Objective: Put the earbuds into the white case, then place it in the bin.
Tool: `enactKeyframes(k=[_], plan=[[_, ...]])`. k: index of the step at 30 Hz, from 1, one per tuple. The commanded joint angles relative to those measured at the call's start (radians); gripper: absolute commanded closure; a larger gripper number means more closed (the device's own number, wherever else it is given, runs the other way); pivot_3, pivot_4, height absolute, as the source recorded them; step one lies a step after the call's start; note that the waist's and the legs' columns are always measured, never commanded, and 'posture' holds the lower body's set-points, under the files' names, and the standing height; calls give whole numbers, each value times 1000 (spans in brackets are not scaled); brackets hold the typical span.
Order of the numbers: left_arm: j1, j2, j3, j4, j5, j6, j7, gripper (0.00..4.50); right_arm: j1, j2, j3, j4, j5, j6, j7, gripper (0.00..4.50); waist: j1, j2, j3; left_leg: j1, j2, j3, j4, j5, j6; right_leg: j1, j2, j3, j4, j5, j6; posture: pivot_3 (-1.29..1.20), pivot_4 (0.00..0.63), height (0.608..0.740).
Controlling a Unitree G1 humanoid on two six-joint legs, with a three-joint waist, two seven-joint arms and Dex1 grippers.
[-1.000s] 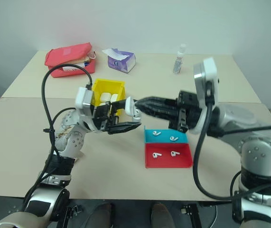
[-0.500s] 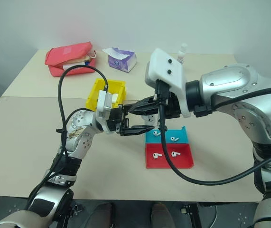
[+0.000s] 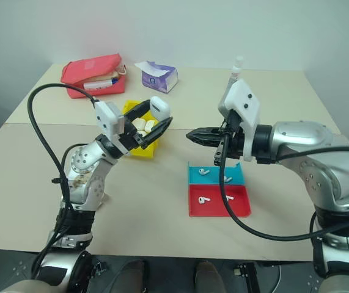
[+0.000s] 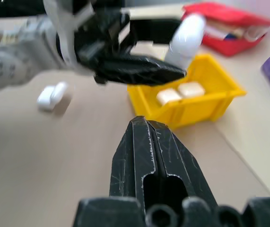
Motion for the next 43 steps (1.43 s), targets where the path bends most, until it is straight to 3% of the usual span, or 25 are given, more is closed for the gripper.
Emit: enactKeyframes(k=[1,6,10,15,22,26,29,31,37,43], plan=[[-32,-32,18,50,156,2,268,1606,46,24,-11,-84,-46,-29,-86,4484,6,0,0,0,0,0,0,0,0,0,0,0,0,0,0,0,150,740],[-114,-50,12,204,244,17,434,1606,39,48,73,-116,-116,2,-168,4484,9,0,0,0,0,0,0,0,0,0,0,0,1,0,0,0,150,740],[-169,-45,-14,334,278,-17,460,1606,36,70,77,-125,-115,5,-183,4484,10,0,0,0,-1,0,0,0,0,0,0,0,0,0,0,0,150,740],[-238,-35,-28,461,296,-48,465,20,40,82,69,-135,-104,11,-189,4500,9,0,0,0,-1,0,-1,0,0,0,0,-1,-1,0,0,0,150,740],[-244,38,10,457,256,-87,424,20,74,78,65,-155,-105,0,-178,4500,5,0,0,0,-1,0,-2,0,-1,0,0,-1,-1,0,0,0,150,740],[-163,137,41,266,114,17,200,20,138,103,49,-154,-139,-106,-163,4500,6,0,0,0,-1,0,-1,1,-1,0,0,-1,-1,0,0,0,150,740],[-31,279,76,31,-53,180,-16,20,224,109,59,-135,-218,-234,-144,4500,-4,0,0,0,0,0,-4,1,-2,-1,0,0,1,0,0,0,150,740],[83,396,123,-141,-160,295,-119,20,261,142,29,-117,-178,-245,-135,4500,-13,0,0,0,0,0,-4,2,-3,-1,0,0,0,0,0,0,150,740],[372,586,312,-494,-426,492,-250,20,361,112,-8,-63,-170,-314,-8,4500,-15,0,0,4,1,0,-3,2,-4,3,0,-1,1,0,0,0,150,740],[575,621,415,-692,-541,545,-247,20,410,25,-46,-35,-163,-364,125,4500,-17,0,0,8,1,1,-3,2,-3,4,0,0,3,0,0,0,150,740]])
